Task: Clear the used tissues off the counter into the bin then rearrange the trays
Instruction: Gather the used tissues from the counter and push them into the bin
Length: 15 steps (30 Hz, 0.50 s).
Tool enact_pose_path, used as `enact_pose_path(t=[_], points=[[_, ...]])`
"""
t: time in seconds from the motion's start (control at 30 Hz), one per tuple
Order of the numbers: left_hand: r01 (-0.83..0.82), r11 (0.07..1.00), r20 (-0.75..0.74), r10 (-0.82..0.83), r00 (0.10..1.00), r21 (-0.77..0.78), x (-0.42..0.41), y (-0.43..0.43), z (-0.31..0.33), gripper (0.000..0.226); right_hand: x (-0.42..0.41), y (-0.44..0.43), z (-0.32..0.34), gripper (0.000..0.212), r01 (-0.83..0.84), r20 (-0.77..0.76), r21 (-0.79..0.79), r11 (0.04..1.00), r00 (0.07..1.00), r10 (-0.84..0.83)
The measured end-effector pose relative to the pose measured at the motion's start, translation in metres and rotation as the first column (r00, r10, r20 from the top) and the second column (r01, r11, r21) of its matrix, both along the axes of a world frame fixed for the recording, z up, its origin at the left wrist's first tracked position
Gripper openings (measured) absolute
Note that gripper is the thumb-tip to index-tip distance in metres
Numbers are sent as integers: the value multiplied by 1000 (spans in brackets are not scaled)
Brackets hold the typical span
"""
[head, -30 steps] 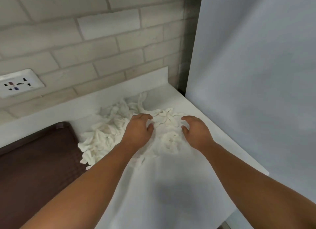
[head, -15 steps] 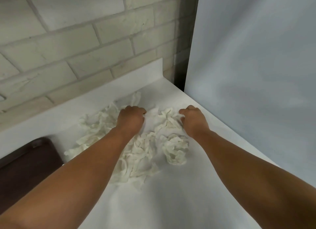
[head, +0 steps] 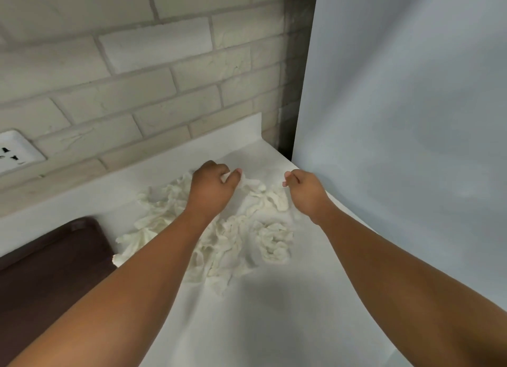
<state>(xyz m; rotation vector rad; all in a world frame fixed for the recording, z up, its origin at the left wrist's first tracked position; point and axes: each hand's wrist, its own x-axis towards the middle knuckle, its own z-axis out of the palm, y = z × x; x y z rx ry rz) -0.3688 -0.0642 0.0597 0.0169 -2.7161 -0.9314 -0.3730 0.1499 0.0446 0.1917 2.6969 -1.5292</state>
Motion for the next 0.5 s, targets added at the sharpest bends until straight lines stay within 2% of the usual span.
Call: enact_pose_path(t=[0.07, 0.13, 0.2, 0.3, 0.4, 0.47, 0.5], points=[[-22, 992, 32, 18, 999, 121, 13, 1, 8, 34, 9, 0, 9, 39, 47, 28, -119, 992, 999, -43], [-51, 943, 119, 13, 993, 329, 26, 2, 13, 18, 20, 2, 18, 40, 52, 58, -194, 980, 997, -42], [-94, 891, 203, 3, 979, 443, 39, 2, 14, 17, 30, 7, 26, 36, 42, 102, -257, 965, 995, -16], [-141, 840, 267, -5, 964, 524, 54, 4, 14, 17, 46, 16, 35, 15, 30, 166, -416, 909, 985, 44], [-168, 790, 284, -8, 959, 590, 72, 13, 16, 9, 66, 28, 43, 12, -12, 152, -393, 920, 985, 78], [-183, 805, 276, 24, 961, 565, 87, 22, 21, 3, 79, 37, 45, 14, -14, 131, -375, 927, 989, 68], [-189, 812, 274, 38, 961, 552, 94, 27, 23, 8, 87, 42, 46, 14, -15, 124, -350, 937, 990, 62]])
